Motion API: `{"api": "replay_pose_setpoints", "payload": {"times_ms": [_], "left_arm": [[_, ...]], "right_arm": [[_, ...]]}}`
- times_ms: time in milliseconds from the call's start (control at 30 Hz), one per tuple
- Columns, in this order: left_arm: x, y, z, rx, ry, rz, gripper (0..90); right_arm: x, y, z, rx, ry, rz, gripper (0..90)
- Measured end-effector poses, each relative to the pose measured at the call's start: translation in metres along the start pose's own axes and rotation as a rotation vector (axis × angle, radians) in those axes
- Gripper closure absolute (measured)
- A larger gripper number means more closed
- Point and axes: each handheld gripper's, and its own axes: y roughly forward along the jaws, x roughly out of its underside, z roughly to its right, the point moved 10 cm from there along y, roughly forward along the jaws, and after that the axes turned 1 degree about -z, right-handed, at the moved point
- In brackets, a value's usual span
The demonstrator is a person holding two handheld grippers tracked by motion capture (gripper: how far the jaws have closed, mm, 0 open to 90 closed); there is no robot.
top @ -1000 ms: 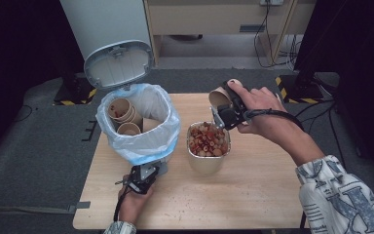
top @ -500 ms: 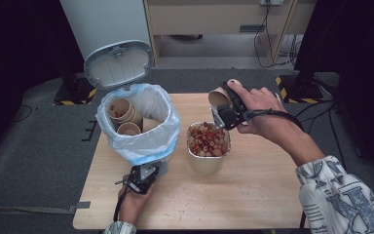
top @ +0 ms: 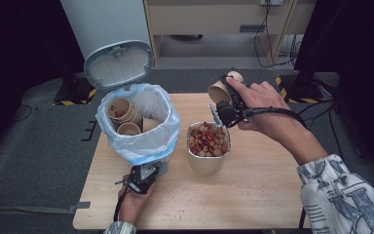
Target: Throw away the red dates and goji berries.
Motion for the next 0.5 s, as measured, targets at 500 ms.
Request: {"api": "replay_pose_setpoints", "payload": {"times_ms": [500], "left_arm": [[0.0001,-0.0001,-0.0001,-0.001,-0.001,0.0,89.7]], "right_arm": [[0.003,-0.0027,0.0087,0.028,0.005,0.003,29.9]]}}
